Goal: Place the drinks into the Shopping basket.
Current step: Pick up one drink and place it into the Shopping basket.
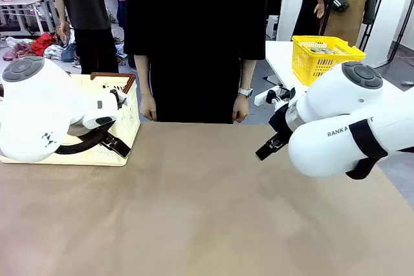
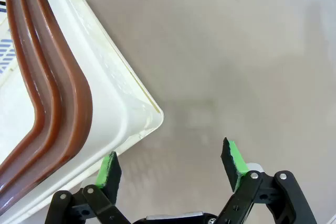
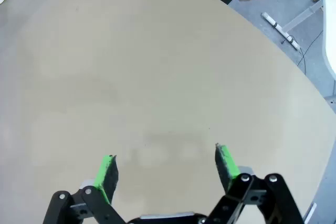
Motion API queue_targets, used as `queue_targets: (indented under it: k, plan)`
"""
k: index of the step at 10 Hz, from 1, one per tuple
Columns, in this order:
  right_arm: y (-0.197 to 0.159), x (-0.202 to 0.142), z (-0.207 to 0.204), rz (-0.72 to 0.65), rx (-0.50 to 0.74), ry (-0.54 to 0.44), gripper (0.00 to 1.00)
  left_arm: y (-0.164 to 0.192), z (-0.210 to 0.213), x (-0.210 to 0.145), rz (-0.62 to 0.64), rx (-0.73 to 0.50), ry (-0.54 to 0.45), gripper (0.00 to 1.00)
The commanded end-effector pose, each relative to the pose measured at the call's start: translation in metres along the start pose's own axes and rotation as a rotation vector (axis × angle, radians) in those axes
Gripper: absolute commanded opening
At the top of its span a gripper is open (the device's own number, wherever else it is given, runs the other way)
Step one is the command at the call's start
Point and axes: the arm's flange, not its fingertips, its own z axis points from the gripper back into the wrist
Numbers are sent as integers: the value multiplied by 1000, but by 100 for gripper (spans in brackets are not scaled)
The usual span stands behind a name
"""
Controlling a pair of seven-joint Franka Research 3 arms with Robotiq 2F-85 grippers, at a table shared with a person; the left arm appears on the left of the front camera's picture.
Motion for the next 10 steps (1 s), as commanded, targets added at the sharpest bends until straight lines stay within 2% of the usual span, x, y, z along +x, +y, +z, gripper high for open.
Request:
queue_targets:
  k: [1, 10]
  plan:
    - [0, 0, 0, 0, 0, 0, 100, 0, 1, 1, 0, 1, -3, 100]
    - [0, 0, 0, 0, 0, 0, 100, 0, 1, 1, 0, 1, -3, 100]
